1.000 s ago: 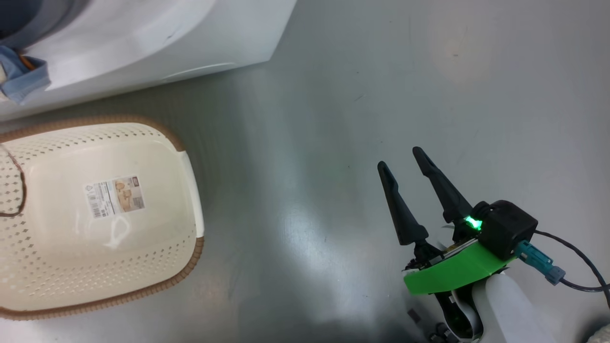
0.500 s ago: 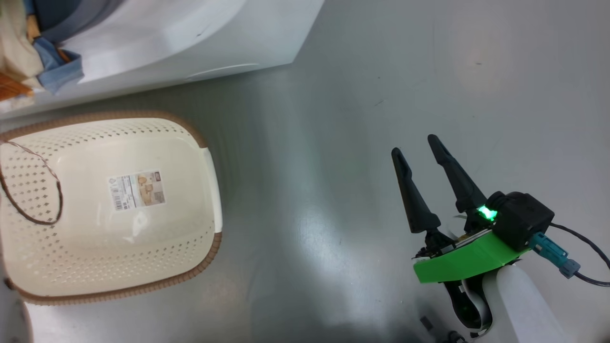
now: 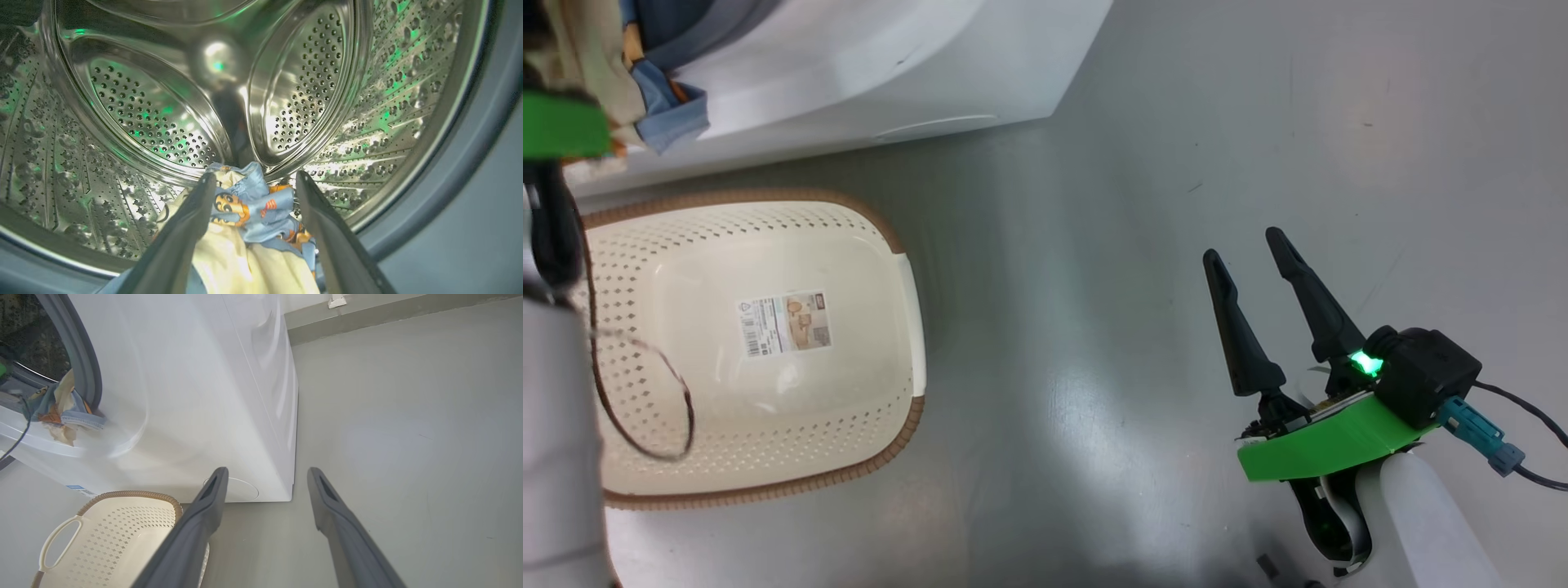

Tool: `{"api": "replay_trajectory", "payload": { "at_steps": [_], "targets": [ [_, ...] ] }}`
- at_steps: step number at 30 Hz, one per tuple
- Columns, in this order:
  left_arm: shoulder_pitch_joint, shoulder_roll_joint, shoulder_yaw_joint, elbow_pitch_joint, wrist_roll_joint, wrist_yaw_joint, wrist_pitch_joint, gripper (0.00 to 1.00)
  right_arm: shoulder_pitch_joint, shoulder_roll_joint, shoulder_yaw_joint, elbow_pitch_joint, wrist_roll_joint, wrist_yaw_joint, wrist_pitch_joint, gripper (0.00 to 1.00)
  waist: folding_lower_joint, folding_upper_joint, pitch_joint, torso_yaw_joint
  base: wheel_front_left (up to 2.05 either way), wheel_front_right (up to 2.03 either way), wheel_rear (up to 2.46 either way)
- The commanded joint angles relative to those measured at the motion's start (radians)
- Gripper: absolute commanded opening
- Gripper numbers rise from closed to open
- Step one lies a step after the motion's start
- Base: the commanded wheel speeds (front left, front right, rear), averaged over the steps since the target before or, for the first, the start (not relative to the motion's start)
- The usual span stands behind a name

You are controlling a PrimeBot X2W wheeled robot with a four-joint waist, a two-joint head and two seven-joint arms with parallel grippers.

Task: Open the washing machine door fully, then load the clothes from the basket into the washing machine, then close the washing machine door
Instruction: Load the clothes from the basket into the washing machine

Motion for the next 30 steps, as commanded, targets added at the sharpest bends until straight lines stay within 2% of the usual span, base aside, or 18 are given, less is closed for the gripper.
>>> {"api": "replay_trajectory", "payload": {
  "at_steps": [1, 15, 30],
  "targets": [
    [0.063, 0.035, 0.035, -0.055, 0.008, 0.013, -0.004, 1.0, 0.023, 0.006, 0.018, -0.022, -0.011, 0.002, -0.005, 1.0, 0.0, 0.0, -0.002, 0.003, 0.0, 0.0, 0.0],
    [0.393, -0.06, 0.122, -0.306, 0.054, 0.027, -0.004, 1.0, 0.025, 0.006, 0.022, -0.019, -0.027, 0.002, -0.005, 1.0, 0.0, 0.0, -0.007, 0.024, 0.0, 0.0, 0.0],
    [0.649, -0.145, 0.157, -0.375, 0.076, 0.022, -0.004, 1.0, 0.019, 0.006, 0.037, -0.008, -0.026, 0.002, -0.005, 1.0, 0.0, 0.0, -0.018, 0.022, 0.0, 0.0, 0.0]
  ]
}}
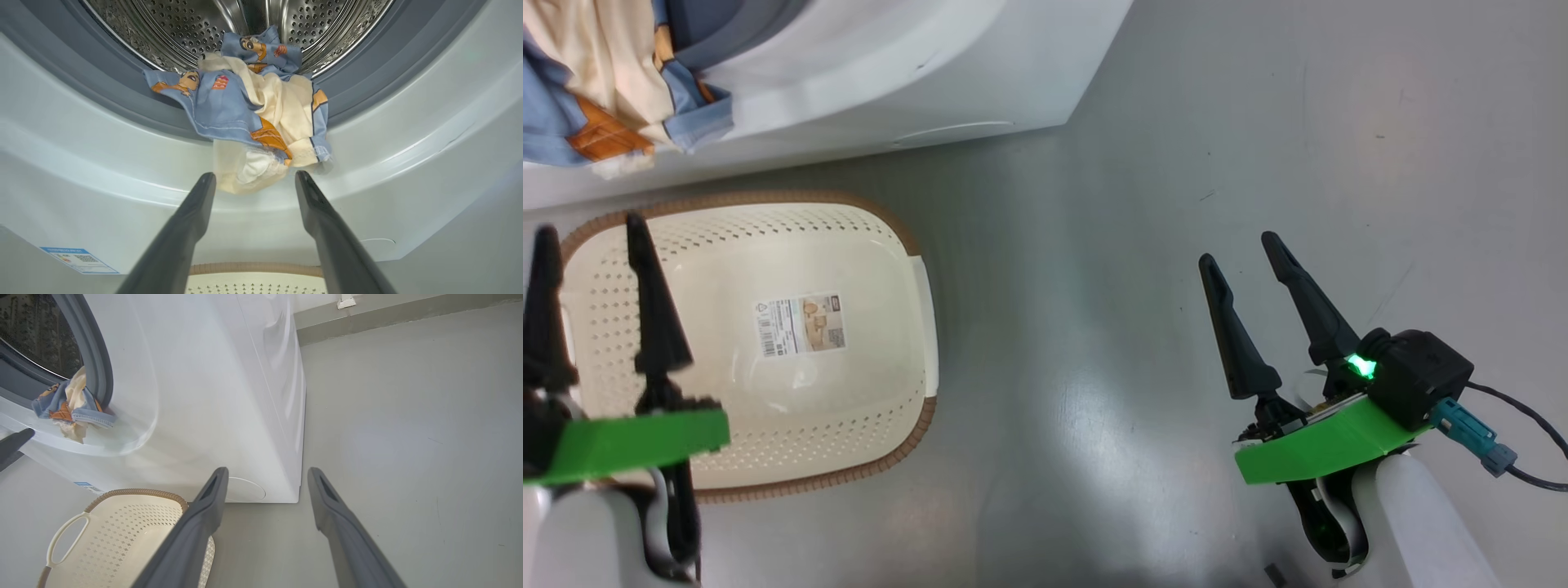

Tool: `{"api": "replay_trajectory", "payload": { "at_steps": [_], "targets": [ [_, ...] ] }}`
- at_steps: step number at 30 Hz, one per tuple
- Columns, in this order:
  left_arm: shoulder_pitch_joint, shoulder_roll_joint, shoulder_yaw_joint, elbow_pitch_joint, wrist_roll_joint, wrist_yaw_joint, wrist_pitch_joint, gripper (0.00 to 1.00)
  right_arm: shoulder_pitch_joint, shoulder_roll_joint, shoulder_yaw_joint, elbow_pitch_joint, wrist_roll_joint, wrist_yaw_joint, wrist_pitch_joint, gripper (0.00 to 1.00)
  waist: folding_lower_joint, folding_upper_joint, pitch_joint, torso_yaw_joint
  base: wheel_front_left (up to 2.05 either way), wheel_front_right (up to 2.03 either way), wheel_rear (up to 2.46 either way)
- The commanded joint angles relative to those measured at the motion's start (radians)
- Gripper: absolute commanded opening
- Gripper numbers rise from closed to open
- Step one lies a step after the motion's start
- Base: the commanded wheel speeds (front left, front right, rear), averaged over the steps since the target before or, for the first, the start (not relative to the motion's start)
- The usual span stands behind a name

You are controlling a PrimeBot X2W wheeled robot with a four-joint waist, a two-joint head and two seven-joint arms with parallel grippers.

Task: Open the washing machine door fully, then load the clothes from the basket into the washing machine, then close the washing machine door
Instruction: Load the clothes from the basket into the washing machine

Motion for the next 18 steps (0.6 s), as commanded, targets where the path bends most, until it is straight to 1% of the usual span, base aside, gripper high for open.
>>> {"api": "replay_trajectory", "payload": {
  "at_steps": [1, 11, 18],
  "targets": [
    [0.041, 0.014, 0.037, -0.033, 0.005, 0.002, -0.004, 1.0, 0.02, 0.008, 0.03, -0.017, -0.015, 0.002, -0.005, 1.0, 0.0001, 0.0, -0.001, 0.001, 0.0, 0.0, 0.0],
    [0.183, 0.001, 0.015, -0.042, -0.01, 0.021, -0.004, 1.0, 0.024, 0.008, 0.032, -0.012, -0.019, 0.002, -0.005, 1.0, 0.0001, 0.0, -0.009, 0.006, 0.0, 0.0, 0.0],
    [0.241, 0.0, -0.012, -0.025, -0.048, 0.061, -0.004, 1.0, 0.025, 0.008, 0.03, -0.01, -0.022, 0.002, -0.005, 1.0, 0.0001, 0.0, -0.007, 0.012, 0.0, 0.0, 0.0]
  ]
}}
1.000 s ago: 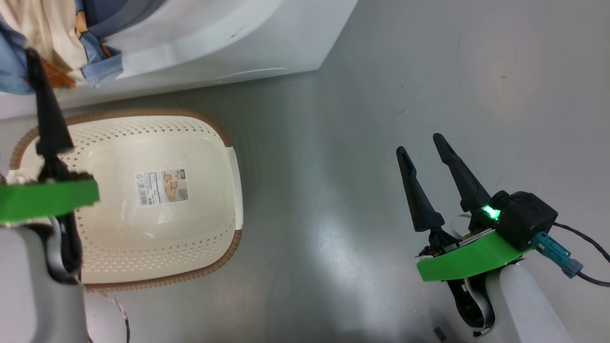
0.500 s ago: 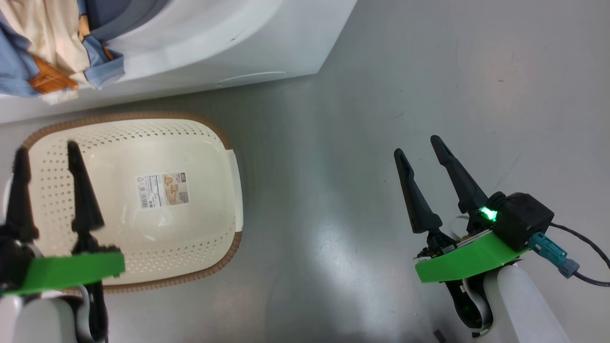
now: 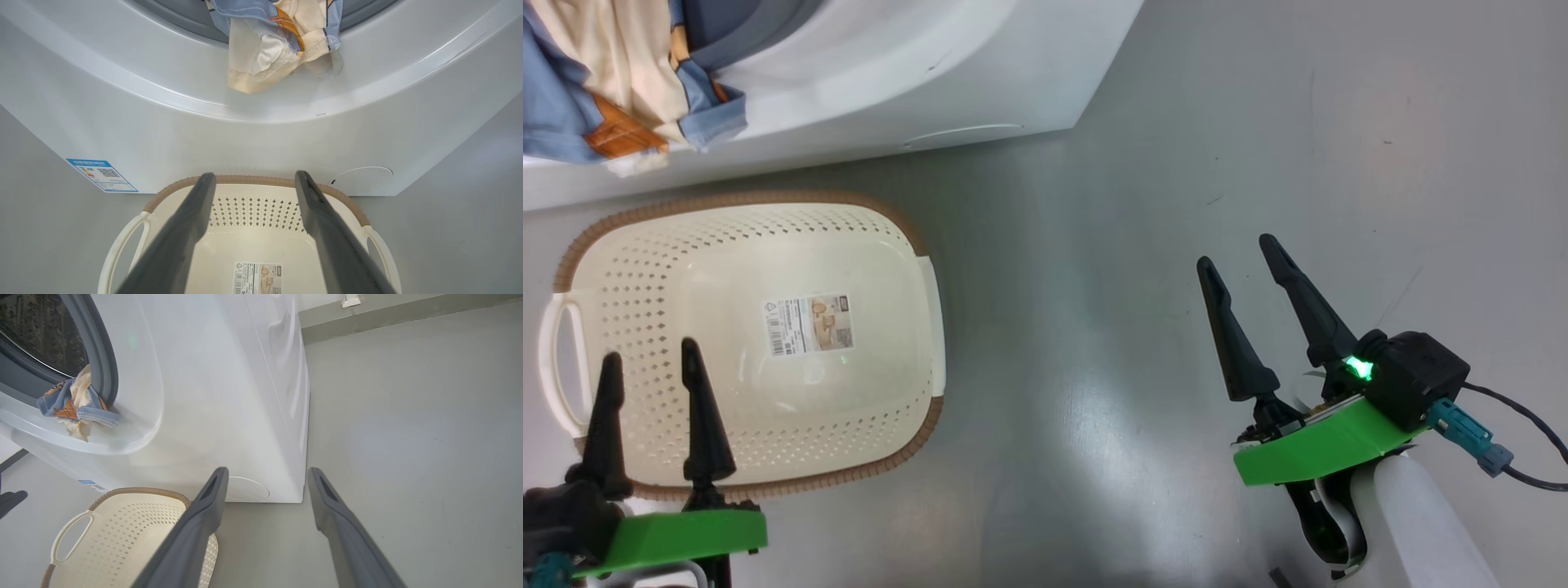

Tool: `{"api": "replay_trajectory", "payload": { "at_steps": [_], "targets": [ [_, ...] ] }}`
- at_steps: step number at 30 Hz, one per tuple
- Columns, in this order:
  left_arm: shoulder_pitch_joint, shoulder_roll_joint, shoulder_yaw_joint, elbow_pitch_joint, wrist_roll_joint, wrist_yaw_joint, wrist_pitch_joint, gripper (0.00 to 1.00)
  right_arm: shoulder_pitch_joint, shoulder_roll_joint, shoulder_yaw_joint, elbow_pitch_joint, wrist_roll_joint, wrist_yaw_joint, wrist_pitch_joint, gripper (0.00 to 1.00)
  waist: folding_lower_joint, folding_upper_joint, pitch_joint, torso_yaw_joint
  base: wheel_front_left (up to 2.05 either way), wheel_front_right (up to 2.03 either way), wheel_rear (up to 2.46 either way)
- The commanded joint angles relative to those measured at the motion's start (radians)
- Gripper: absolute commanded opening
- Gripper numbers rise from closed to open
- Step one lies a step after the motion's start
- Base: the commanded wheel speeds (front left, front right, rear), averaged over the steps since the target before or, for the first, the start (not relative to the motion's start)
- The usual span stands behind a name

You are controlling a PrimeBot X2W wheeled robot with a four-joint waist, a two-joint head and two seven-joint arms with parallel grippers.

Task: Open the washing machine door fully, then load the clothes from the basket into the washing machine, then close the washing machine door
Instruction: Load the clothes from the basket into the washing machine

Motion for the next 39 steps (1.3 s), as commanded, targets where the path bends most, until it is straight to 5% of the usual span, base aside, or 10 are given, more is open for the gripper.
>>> {"api": "replay_trajectory", "payload": {
  "at_steps": [1, 18, 39],
  "targets": [
    [0.037, 0.016, 0.027, -0.013, -0.011, 0.01, -0.004, 1.0, 0.025, 0.008, 0.027, -0.017, -0.018, 0.002, -0.005, 1.0, 0.0, 0.0, 0.001, 0.002, 0.0, 0.0, 0.0],
    [0.079, 0.016, -0.015, -0.003, -0.035, 0.05, -0.004, 1.0, 0.024, 0.008, 0.024, -0.015, -0.029, 0.002, -0.005, 1.0, 0.0, 0.0, -0.004, 0.011, 0.0, 0.0, 0.0],
    [-0.09, 0.039, 0.018, -0.108, 0.003, -0.025, 0.008, 1.0, 0.02, 0.008, 0.026, -0.004, -0.014, 0.002, -0.005, 1.0, 0.0, 0.0, -0.013, 0.008, 0.0, 0.0, 0.0]
  ]
}}
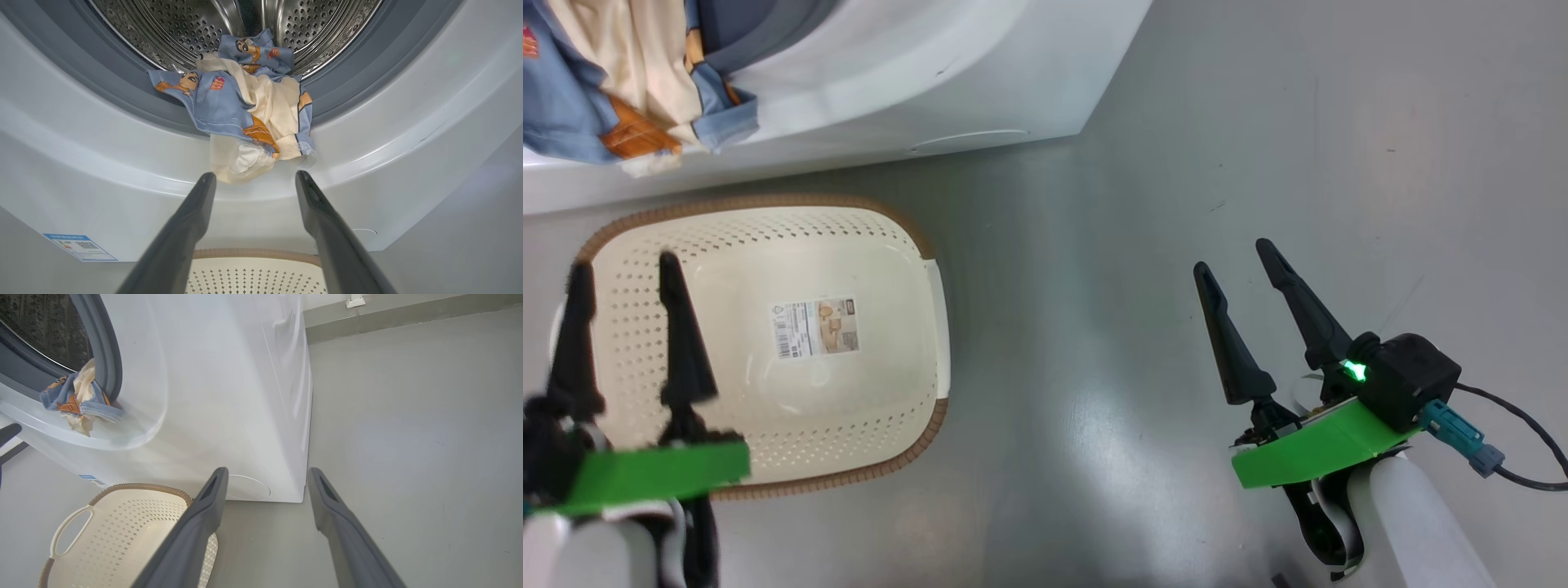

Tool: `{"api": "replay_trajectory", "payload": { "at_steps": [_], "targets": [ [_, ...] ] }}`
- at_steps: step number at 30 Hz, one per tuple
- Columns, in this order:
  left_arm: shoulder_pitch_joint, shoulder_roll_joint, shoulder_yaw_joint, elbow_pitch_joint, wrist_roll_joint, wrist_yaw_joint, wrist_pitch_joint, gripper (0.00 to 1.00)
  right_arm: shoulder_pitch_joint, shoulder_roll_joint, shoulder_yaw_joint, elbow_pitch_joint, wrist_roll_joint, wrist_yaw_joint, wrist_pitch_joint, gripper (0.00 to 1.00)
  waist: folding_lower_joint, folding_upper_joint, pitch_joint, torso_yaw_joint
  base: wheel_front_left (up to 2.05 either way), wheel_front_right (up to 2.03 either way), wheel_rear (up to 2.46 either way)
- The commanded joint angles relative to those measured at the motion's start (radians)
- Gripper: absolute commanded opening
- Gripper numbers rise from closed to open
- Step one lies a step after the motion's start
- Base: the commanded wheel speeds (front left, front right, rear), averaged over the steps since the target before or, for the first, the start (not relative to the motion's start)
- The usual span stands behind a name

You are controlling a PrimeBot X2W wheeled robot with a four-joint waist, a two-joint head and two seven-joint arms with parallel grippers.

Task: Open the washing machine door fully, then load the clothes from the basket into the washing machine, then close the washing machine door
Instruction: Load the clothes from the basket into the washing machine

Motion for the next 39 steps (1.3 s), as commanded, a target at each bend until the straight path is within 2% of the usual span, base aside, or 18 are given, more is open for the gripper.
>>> {"api": "replay_trajectory", "payload": {
  "at_steps": [1, 6, 15, 29, 39],
  "targets": [
    [-0.029, 0.041, 0.029, -0.021, 0.011, -0.005, 0.029, 1.0, 0.018, 0.008, 0.032, -0.015, 0.012, 0.002, -0.005, 1.0, 0.0, -0.0001, -0.002, -0.004, 0.0, 0.0, 0.0],
    [-0.182, 0.094, 0.03, -0.027, 0.011, -0.006, 0.135, 1.0, 0.013, 0.008, 0.043, -0.01, 0.02, 0.002, -0.005, 1.0, 0.0, -0.0001, -0.002, -0.017, 0.0, 0.0, 0.0],
    [-0.38, 0.128, 0.004, 0.041, 0.02, 0.014, 0.285, 1.0, 0.013, 0.008, 0.042, -0.01, 0.035, 0.002, -0.005, 1.0, 0.0, -0.0001, 0.0, -0.04, 0.0, 0.0, 0.0],
    [-0.485, 0.125, 0.04, 0.198, -0.048, 0.067, 0.458, 1.0, 0.013, 0.008, 0.044, -0.01, 0.038, 0.002, -0.005, 1.0, 0.0, -0.0001, -0.001, -0.038, 0.0, 0.0, 0.0],
    [-0.523, 0.131, 0.04, 0.252, -0.102, 0.082, 0.649, 1.0, 0.017, 0.008, 0.044, -0.007, 0.044, 0.002, -0.005, 1.0, 0.0, -0.0001, 0.007, -0.042, 0.0, 0.0, 0.0]
  ]
}}
